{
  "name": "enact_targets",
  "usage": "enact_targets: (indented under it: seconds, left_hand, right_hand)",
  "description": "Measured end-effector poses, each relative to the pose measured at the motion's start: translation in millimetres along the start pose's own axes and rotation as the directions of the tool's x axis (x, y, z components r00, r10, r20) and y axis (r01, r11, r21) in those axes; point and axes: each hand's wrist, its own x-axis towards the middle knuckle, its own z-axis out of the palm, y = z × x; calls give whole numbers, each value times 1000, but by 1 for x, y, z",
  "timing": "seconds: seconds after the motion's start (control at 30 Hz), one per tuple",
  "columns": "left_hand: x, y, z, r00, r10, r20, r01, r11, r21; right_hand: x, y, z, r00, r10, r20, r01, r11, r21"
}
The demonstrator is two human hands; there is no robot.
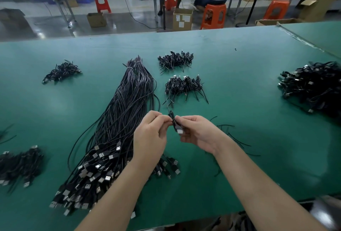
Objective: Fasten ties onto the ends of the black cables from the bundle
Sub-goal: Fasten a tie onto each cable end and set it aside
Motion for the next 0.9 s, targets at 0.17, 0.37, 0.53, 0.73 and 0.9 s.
enact_targets:
  seconds: [0.17,0.37,0.53,0.73,0.9]
  left_hand:
    - [0,2,-2,1000,22,12,-23,999,41]
    - [1,-2,-1,995,-16,100,6,996,91]
    - [6,-2,1,875,-440,203,471,870,-147]
    - [16,-13,-6,739,-480,473,593,796,-120]
    - [11,-14,-4,849,-393,353,485,845,-224]
  right_hand:
    - [0,-1,-3,999,-41,30,42,999,-24]
    - [1,0,-6,993,-120,-12,114,966,-232]
    - [0,0,-2,942,-334,-25,282,830,-481]
    - [-7,5,-1,864,-502,46,412,651,-638]
    - [-5,2,-1,888,-461,12,352,662,-661]
